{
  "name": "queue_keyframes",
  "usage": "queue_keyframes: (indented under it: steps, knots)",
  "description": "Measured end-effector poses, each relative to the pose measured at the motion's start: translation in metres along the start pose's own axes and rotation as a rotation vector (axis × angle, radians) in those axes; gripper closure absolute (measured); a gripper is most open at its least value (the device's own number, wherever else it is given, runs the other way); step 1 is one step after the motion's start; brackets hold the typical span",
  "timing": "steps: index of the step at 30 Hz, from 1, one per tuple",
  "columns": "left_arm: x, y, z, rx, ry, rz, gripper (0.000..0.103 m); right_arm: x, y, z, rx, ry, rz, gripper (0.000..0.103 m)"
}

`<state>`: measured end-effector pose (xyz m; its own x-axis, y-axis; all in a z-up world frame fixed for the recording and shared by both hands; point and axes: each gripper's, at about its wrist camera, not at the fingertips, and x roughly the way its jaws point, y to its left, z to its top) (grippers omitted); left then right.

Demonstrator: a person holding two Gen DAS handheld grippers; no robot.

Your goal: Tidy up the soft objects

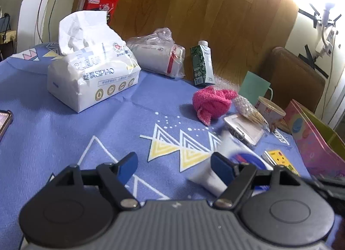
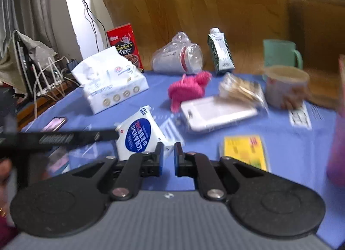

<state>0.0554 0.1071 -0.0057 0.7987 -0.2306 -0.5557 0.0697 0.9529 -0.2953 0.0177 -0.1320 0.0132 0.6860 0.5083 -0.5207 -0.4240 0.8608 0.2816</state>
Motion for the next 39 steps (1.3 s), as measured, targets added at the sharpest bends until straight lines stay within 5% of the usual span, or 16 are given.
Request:
queue_keyframes:
  steps: [12, 17, 23, 33, 36, 37, 39]
  knots:
    - [-0.002, -0.018, -0.006, 0.060, 0.030, -0.012, 0.019, -0.085, -0.040, -0.051, 0.140, -0.085, -0.117, 0.085]
    - [-0.003, -0.036, -0.007, 0.062, 0.047, -0.086, 0.009, -0.090, -0.018, -0.055, 0.018, -0.089, -0.077, 0.048]
    - [-0.006, -0.074, -0.015, 0.173, 0.048, -0.161, 0.002, -0.069, 0.009, -0.063, -0.146, -0.016, -0.117, 0.033]
    - [0.006, -0.098, -0.032, 0.226, 0.120, -0.215, 0.003, -0.056, 0.010, -0.067, -0.168, -0.005, -0.135, 0.033]
    - [0.009, -0.102, -0.033, 0.229, 0.143, -0.232, 0.015, -0.058, 0.008, -0.069, -0.163, -0.013, -0.133, 0.034]
    - [0.008, -0.106, -0.035, 0.249, 0.142, -0.232, 0.031, -0.058, 0.008, -0.068, -0.162, -0.017, -0.136, 0.038]
    - [0.006, -0.114, -0.036, 0.280, 0.170, -0.289, 0.050, -0.062, 0.008, -0.068, -0.160, -0.027, -0.137, 0.067]
